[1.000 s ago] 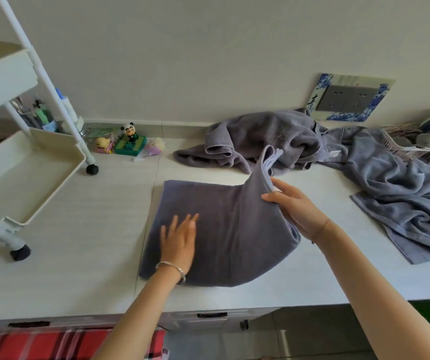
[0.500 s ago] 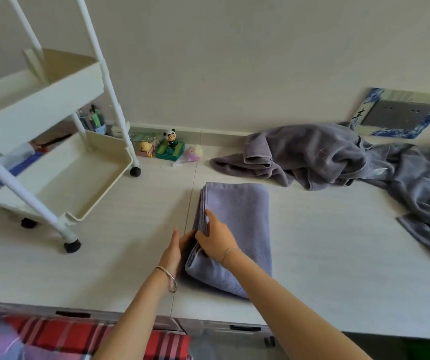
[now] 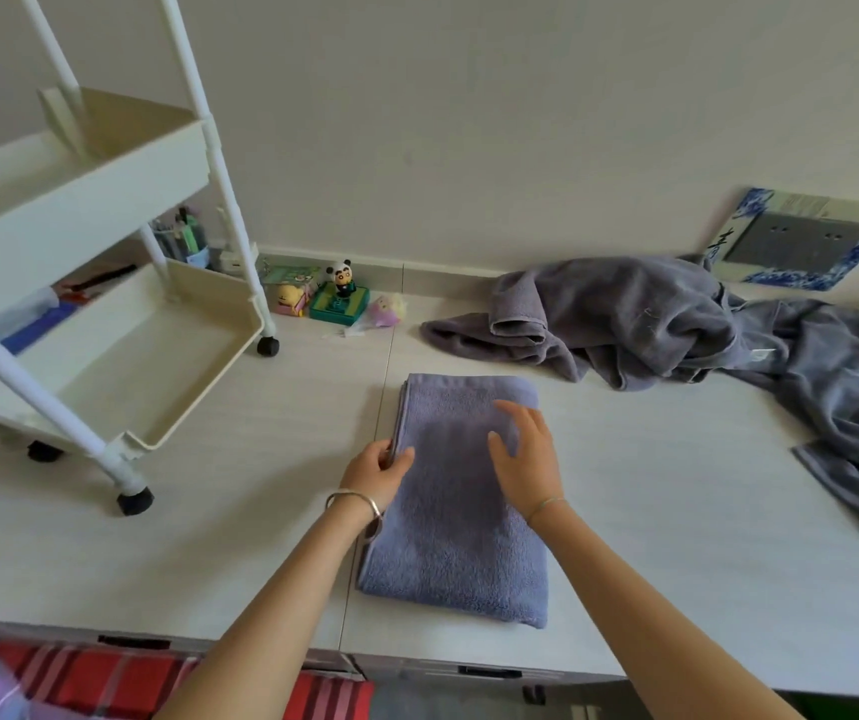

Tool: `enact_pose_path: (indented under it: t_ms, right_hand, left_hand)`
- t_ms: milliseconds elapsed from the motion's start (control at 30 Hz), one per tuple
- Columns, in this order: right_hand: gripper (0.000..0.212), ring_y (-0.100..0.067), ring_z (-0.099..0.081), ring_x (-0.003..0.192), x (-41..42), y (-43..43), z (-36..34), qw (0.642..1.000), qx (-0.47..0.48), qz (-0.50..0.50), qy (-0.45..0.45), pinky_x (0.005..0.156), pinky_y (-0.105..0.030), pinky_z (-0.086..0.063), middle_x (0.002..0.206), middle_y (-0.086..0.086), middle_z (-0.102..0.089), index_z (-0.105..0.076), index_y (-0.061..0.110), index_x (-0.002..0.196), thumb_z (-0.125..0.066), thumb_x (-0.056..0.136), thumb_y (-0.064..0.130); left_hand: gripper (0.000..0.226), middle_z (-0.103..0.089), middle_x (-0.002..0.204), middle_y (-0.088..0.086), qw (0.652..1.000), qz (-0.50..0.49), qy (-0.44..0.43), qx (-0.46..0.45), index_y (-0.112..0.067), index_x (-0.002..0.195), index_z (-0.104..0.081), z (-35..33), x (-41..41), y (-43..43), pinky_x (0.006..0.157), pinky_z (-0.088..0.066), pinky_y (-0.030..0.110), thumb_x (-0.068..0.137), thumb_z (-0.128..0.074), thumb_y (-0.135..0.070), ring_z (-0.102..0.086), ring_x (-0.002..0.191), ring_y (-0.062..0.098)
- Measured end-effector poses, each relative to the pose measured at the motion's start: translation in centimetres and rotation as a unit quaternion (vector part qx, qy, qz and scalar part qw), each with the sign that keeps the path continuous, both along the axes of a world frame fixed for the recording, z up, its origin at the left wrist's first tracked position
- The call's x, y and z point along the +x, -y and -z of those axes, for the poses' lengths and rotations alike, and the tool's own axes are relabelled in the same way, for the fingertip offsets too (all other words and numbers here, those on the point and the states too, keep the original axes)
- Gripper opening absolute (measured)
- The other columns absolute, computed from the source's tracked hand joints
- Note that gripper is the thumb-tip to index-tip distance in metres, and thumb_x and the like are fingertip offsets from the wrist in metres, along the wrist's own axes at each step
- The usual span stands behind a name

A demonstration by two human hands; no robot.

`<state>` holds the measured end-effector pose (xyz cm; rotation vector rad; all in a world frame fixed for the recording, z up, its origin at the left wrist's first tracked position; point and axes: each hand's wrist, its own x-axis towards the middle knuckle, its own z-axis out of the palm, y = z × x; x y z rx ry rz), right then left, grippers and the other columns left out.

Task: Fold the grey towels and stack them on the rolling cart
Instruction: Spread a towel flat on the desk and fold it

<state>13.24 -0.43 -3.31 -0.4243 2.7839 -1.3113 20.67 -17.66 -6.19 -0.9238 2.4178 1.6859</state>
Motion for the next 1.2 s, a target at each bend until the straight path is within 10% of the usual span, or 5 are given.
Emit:
enact_pose_path:
  t_ms: [100, 300, 400, 633, 1200]
  right_hand:
    - [0.057, -0.024, -0.023, 0.14, -0.2, -1.1, 1.5, 0.996, 0.069, -0.026, 0.046, 0.115, -0.034, -0.021, 0.152, -0.007, -0.025, -0.035, 0.016, 0.143, -0.057, 0.092, 0.026]
    - [0.058, -0.019, 0.003, 0.147, 0.5, -1.7, 3.7, 0.987, 0.154, -0.046, 0.015, 0.119, -0.032, -0.004, 0.159, 0.003, 0.001, -0.017, 0.029, 0.149, -0.042, 0.098, 0.039]
    - [0.056, -0.018, 0.005, 0.147, 0.5, -2.0, 4.0, 0.977, 0.204, -0.065, 0.013, 0.119, -0.033, -0.004, 0.159, 0.008, 0.002, -0.012, 0.033, 0.149, -0.035, 0.099, 0.042]
    - [0.058, -0.017, 0.0, 0.147, -1.4, -0.5, 3.2, 0.978, 0.208, -0.022, -0.013, 0.119, -0.038, -0.002, 0.159, 0.006, -0.005, -0.018, 0.027, 0.149, -0.013, 0.094, 0.043]
    - [0.068, -0.009, 0.0, 0.145, 3.3, -3.0, 7.1, 0.963, 0.252, -0.048, -0.085, 0.116, -0.026, 0.008, 0.158, 0.007, -0.01, -0.016, 0.022, 0.151, -0.006, 0.094, 0.058]
  left_hand:
    - [0.018, -0.051, 0.072, 0.004, 0.997, -0.054, -0.011, 0.046, -0.011, 0.082, -0.056, -0.3, -2.3, -0.4, 0.057, -0.034, 0.025, 0.091, -0.058, -0.027, -0.046, 0.071, 0.018]
    - [0.043, -0.053, 0.131, 0.005, 0.983, -0.016, -0.179, -0.046, -0.008, 0.135, -0.047, -0.7, -3.1, -1.1, 0.103, -0.037, 0.027, 0.092, -0.053, -0.007, -0.05, 0.121, 0.018]
    - [0.053, -0.043, 0.139, 0.015, 0.99, -0.024, -0.047, -0.133, -0.01, 0.143, -0.032, 0.3, -2.7, -0.5, 0.103, -0.035, 0.034, 0.093, -0.05, -0.011, -0.044, 0.126, 0.03]
    - [0.05, -0.052, 0.137, 0.009, 0.871, 0.187, -0.129, -0.435, -0.016, 0.133, -0.052, 0.9, -4.6, -3.2, 0.108, -0.032, 0.049, 0.088, -0.035, -0.03, -0.049, 0.127, 0.033]
    - [0.074, -0.01, 0.158, -0.003, 0.884, 0.174, -0.023, -0.432, -0.027, 0.149, -0.016, 3.8, -5.7, -3.7, 0.114, 0.011, 0.037, 0.083, 0.009, -0.047, -0.003, 0.146, 0.021]
